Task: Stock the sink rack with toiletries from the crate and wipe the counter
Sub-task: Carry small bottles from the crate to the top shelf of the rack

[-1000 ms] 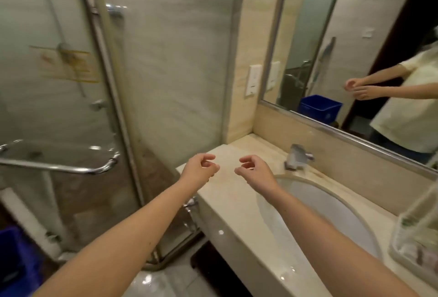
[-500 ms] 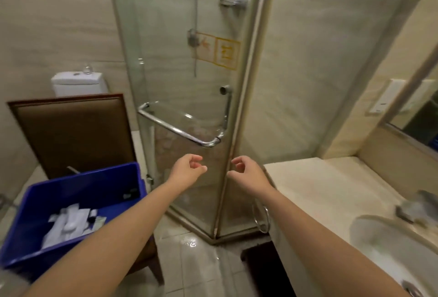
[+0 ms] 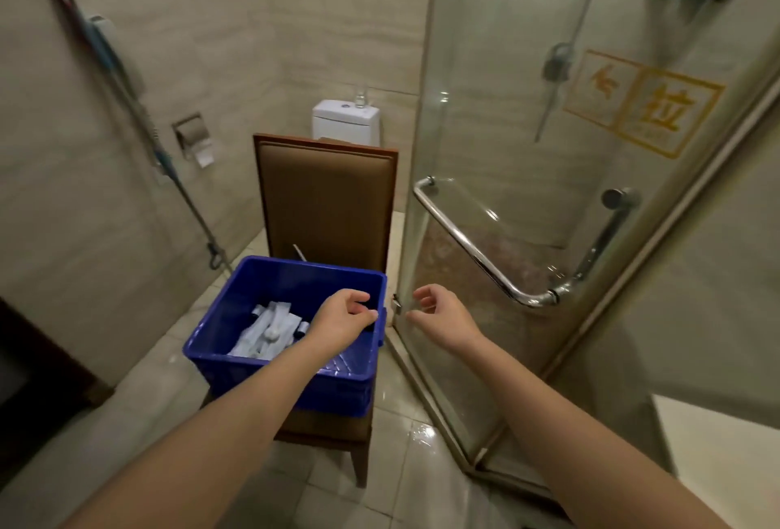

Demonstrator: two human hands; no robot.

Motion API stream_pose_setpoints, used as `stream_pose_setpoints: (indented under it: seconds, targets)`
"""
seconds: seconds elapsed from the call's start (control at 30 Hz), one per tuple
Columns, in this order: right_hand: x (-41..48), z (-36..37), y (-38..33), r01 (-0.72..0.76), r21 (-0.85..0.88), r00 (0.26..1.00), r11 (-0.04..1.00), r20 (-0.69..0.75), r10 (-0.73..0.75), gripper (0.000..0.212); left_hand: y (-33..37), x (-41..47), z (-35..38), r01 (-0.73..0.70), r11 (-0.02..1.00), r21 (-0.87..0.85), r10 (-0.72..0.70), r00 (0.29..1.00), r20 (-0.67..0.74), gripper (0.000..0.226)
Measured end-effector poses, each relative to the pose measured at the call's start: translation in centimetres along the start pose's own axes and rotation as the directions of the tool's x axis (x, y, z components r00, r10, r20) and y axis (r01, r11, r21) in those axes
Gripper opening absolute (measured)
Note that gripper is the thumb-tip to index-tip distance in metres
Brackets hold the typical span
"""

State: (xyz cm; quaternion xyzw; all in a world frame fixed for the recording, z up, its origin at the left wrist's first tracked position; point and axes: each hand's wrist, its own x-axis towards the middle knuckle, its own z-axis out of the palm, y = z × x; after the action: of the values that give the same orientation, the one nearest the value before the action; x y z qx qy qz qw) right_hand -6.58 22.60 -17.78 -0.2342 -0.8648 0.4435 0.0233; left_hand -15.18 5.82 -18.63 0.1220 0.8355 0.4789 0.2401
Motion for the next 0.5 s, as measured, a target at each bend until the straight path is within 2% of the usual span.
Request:
stream_pose_setpoints:
  seconds: [0.33, 0.5]
  targets:
    - [7.5, 3.7, 0.4, 0.027, 0.027, 0.976, 0.999, 0.216, -0.032, 0.032, -4.6, 2.3, -3.4, 0.167, 0.985, -0.033, -0.171, 0.966, -0.194, 0.037]
    - [10.4, 6.2, 0.2, 0.022, -0.028, 0.95, 0.999, 0.312, -0.012, 0.04, -6.2, 3.8, -4.8, 0.21, 0.976, -0.059, -0.218, 0.949, -0.226, 0.036]
